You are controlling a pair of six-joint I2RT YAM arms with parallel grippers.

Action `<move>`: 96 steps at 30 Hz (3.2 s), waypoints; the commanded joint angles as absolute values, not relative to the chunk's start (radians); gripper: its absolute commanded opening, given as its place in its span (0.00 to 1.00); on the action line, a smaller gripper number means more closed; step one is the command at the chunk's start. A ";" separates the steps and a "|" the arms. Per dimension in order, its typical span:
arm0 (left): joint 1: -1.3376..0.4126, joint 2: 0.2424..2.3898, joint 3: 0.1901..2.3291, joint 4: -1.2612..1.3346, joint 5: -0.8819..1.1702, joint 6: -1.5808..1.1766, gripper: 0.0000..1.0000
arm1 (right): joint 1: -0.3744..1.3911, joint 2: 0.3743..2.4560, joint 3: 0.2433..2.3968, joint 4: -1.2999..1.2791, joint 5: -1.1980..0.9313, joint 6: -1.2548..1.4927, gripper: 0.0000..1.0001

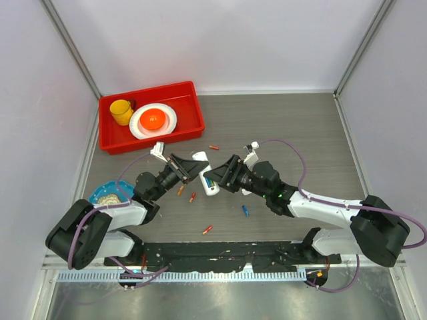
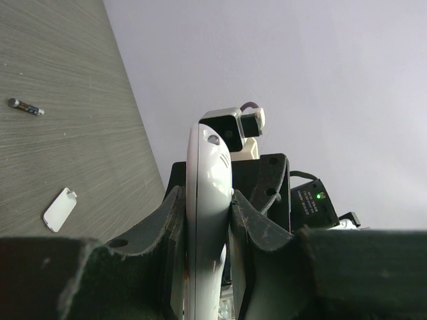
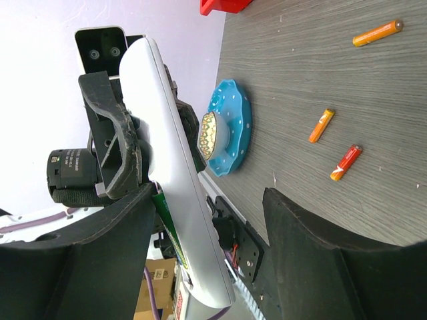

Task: Load the batteries into the remote control

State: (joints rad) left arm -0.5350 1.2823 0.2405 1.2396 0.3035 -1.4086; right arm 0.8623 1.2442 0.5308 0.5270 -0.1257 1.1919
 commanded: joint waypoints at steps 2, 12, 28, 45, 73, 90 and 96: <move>-0.531 1.232 0.296 1.546 0.258 -1.425 0.00 | 0.864 1.249 0.499 0.488 -0.140 1.186 0.69; -0.531 1.209 0.301 1.546 0.244 -1.434 0.00 | 0.864 1.256 0.494 0.497 -0.146 1.183 0.70; -0.531 1.184 0.301 1.546 0.232 -1.454 0.00 | 0.856 1.259 0.522 0.454 -0.153 1.152 0.78; -0.531 1.322 0.267 1.546 0.294 -1.456 0.00 | 0.847 1.235 0.698 0.308 -0.156 1.045 0.83; -0.531 1.287 0.276 1.546 0.296 -1.473 0.00 | 0.793 1.135 0.632 0.356 -0.209 0.983 0.75; -0.531 1.252 0.290 1.546 0.295 -1.489 0.00 | 0.790 1.180 0.604 0.408 -0.221 1.008 0.64; -0.531 1.243 0.293 1.546 0.291 -1.491 0.00 | 0.790 1.189 0.600 0.413 -0.224 1.009 0.62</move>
State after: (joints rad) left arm -0.5335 1.2781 0.2466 1.2678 0.2874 -1.4700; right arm 0.7952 1.1801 0.6071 0.3817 -0.2184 1.0061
